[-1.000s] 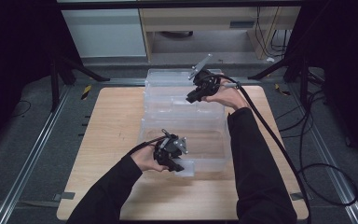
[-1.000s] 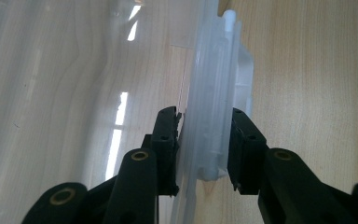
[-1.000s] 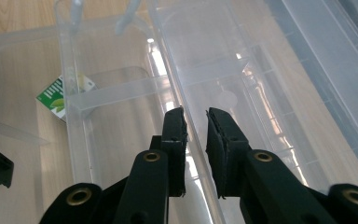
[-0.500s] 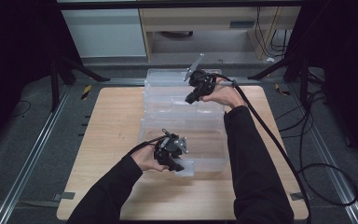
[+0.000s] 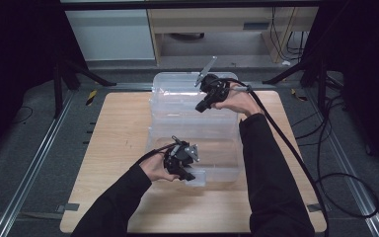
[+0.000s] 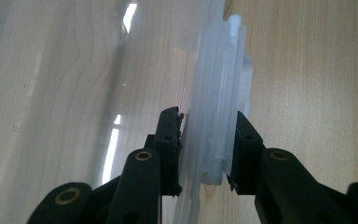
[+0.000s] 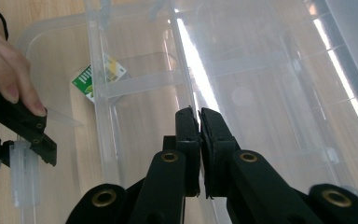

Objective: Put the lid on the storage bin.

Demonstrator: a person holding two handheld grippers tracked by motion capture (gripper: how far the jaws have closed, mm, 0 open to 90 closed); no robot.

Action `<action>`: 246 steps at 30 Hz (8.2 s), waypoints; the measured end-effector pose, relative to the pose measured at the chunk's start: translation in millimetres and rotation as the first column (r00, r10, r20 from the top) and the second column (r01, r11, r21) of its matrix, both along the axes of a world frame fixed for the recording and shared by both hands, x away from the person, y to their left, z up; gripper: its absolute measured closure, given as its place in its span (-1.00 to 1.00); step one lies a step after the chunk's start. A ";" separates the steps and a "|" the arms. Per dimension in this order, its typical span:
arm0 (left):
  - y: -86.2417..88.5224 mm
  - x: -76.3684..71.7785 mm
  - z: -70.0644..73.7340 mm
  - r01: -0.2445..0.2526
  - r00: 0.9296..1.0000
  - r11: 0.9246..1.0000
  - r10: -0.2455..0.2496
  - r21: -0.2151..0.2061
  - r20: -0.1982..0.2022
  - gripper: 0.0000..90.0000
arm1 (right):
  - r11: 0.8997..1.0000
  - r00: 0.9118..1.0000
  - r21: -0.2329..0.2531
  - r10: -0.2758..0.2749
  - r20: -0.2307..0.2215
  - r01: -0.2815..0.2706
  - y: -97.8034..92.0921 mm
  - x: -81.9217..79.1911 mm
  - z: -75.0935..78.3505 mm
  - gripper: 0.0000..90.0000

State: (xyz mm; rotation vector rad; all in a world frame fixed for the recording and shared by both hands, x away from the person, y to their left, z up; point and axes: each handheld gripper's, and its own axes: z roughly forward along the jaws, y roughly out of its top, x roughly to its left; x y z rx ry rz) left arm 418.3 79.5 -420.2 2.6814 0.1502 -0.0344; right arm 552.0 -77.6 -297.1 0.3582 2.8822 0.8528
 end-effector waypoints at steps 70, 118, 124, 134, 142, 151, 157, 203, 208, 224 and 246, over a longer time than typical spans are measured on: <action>-2.1 -10.0 3.4 0.025 0.997 0.999 -0.027 0.034 0.076 0.42 | 0.995 0.998 0.088 0.030 0.056 -0.035 -12.9 -98.6 -21.7 0.97; 122.3 9.1 108.1 -0.421 0.841 0.766 0.530 -0.486 0.106 0.75 | 0.993 0.998 0.116 0.008 0.061 -0.015 -16.7 -108.1 -29.8 0.94; 128.9 21.6 106.7 -0.476 0.801 0.711 0.594 -0.518 0.079 0.83 | 0.994 0.997 0.113 0.000 0.075 -0.009 -16.5 -110.4 -30.1 0.93; 139.0 32.1 111.1 -0.522 0.751 0.655 0.657 -0.547 0.070 0.92 | 0.993 0.997 0.117 -0.013 0.071 0.005 -17.0 -113.7 -32.0 0.93; 144.3 37.6 113.3 -0.545 0.716 0.615 0.695 -0.569 0.065 0.96 | 0.994 0.996 0.113 -0.015 0.086 0.005 -16.9 -118.6 -34.7 0.91; 148.0 39.3 114.8 -0.548 0.711 0.610 0.700 -0.572 0.066 0.98 | 0.993 0.995 0.121 -0.023 0.097 0.012 -17.0 -124.9 -39.3 0.89; 147.4 38.3 114.2 -0.543 0.721 0.622 0.689 -0.565 0.065 0.99 | 0.988 0.995 0.151 -0.033 0.094 0.018 -19.2 -129.1 -45.0 0.86; 153.2 -8.4 75.0 -0.509 0.777 0.721 0.620 -0.471 0.110 0.99 | 0.727 0.833 0.472 -0.553 -0.027 0.498 -143.7 -160.1 -59.9 0.97; 159.0 -10.9 70.5 -0.522 0.771 0.718 0.628 -0.460 0.105 0.99 | 0.731 0.833 0.460 -0.551 -0.039 0.505 -145.3 -164.0 -65.1 0.97; 167.6 -15.6 55.4 -0.549 0.767 0.713 0.637 -0.437 0.076 0.99 | 0.727 0.818 0.434 -0.573 -0.044 0.532 -151.9 -173.8 -78.5 0.94; 166.7 -20.7 30.9 -0.573 0.772 0.747 0.630 -0.338 0.082 0.98 | 0.749 0.814 0.368 -0.579 -0.041 0.552 -153.8 -189.2 -104.3 0.90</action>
